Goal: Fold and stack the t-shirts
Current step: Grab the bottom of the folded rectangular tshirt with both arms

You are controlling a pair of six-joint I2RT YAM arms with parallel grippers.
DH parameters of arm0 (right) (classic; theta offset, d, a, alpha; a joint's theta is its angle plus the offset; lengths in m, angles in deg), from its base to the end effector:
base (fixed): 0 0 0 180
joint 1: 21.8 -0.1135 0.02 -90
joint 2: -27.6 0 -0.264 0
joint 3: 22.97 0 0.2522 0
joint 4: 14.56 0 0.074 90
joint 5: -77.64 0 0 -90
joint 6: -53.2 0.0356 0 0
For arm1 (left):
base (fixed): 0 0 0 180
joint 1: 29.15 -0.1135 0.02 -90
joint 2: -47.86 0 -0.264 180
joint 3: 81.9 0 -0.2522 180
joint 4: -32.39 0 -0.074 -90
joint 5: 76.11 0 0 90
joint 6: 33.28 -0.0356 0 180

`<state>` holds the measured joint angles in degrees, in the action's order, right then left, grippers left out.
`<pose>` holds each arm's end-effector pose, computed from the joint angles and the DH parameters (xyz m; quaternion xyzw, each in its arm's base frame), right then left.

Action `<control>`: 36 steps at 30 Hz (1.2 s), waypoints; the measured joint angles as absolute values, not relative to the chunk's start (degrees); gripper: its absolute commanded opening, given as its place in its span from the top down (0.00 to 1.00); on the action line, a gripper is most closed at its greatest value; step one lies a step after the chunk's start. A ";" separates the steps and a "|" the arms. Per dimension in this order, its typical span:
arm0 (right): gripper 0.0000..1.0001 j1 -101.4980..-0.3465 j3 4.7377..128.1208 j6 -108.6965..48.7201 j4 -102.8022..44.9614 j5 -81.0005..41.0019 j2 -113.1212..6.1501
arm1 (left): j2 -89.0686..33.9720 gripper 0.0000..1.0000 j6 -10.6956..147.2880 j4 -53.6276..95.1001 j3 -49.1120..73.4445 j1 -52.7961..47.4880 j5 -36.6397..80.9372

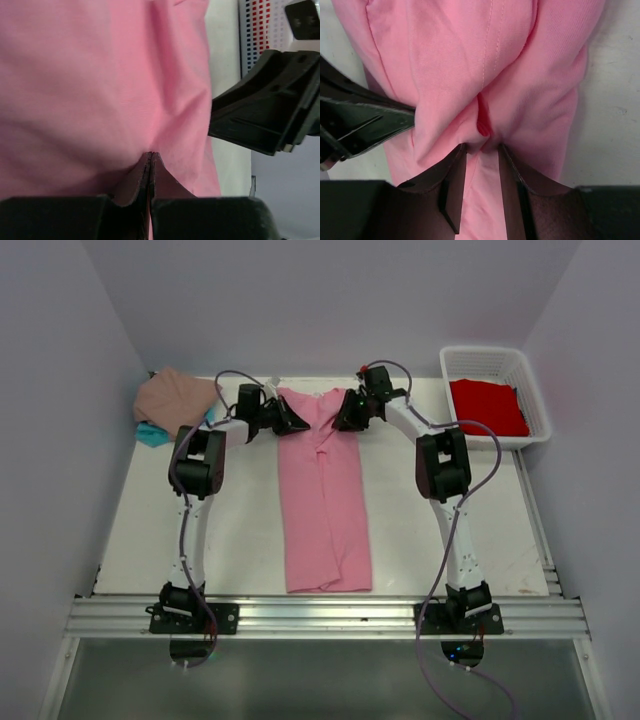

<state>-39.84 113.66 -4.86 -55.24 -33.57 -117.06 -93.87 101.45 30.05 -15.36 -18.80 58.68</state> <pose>0.5245 0.1844 0.1504 0.0469 0.9209 0.3025 0.2414 0.5216 -0.1208 0.1070 -0.0571 0.8231 -0.5052 0.2531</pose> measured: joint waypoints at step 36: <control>0.67 -39.90 117.79 -3.35 -52.88 -35.08 -120.54 | -94.84 1.00 107.17 41.86 -8.02 -20.38 61.92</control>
